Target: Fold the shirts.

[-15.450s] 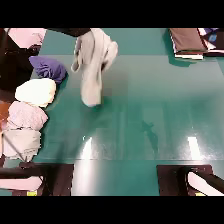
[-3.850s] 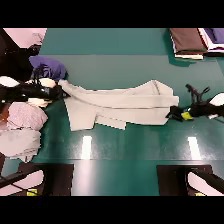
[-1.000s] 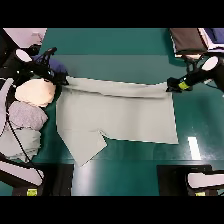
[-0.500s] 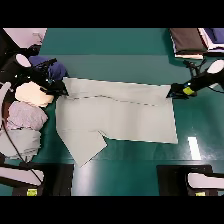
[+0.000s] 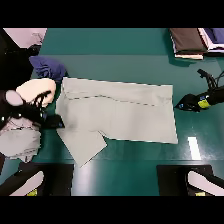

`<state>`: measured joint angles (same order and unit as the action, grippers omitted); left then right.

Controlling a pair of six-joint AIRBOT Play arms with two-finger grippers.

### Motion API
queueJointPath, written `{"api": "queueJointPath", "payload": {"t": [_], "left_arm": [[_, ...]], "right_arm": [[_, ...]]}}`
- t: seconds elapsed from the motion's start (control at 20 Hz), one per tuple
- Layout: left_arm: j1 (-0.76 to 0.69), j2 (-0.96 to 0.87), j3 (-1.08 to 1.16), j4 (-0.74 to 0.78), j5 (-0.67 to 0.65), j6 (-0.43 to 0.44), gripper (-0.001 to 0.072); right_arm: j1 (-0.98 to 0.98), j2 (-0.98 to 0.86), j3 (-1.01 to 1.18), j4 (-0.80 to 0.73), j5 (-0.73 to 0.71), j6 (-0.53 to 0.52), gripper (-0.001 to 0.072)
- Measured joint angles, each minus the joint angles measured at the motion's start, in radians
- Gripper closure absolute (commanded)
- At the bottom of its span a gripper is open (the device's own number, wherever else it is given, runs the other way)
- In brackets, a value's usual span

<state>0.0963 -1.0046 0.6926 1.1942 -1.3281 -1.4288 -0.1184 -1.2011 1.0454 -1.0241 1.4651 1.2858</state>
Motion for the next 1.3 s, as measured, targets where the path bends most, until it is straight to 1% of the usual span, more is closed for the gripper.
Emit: {"api": "queueJointPath", "payload": {"t": [0.15, 0.35, 0.6, 0.65, 0.7, 0.75, 0.9, 1.15, 1.3], "left_arm": [[0.000, 0.077, -0.119, 0.000, 0.006, -0.038, 0.0204], [0.000, 0.109, -0.209, -0.033, 0.058, -0.056, 0.0205], [0.000, 0.122, -0.288, -0.148, 0.164, -0.067, 0.0207], [0.000, 0.122, -0.297, -0.167, 0.182, -0.068, 0.0266], [-0.001, 0.122, -0.304, -0.178, 0.201, -0.068, 0.0555], [-0.001, 0.121, -0.310, -0.177, 0.227, -0.067, 0.0673], [-0.002, 0.119, -0.307, -0.202, 0.266, -0.058, 0.0680], [-0.001, 0.122, -0.264, -0.244, 0.228, -0.021, 0.0680], [-0.001, 0.122, -0.243, -0.257, 0.216, 0.002, 0.0680]], "right_arm": [[-0.029, 0.014, -0.027, 0.064, -0.003, -0.033, 0.0333], [-0.042, 0.022, -0.040, 0.099, -0.004, -0.049, 0.0333], [-0.047, 0.024, -0.044, 0.113, -0.006, -0.056, 0.0333], [-0.047, 0.024, -0.044, 0.113, -0.006, -0.056, 0.0333], [-0.047, 0.024, -0.044, 0.113, -0.005, -0.056, 0.0333], [-0.050, 0.024, -0.044, 0.109, 0.001, -0.057, 0.0333], [-0.074, 0.031, -0.064, 0.058, 0.033, -0.057, 0.0333], [-0.192, 0.087, -0.222, -0.087, 0.039, -0.055, 0.0321], [-0.252, 0.102, -0.333, -0.150, 0.017, -0.052, 0.0321]]}}
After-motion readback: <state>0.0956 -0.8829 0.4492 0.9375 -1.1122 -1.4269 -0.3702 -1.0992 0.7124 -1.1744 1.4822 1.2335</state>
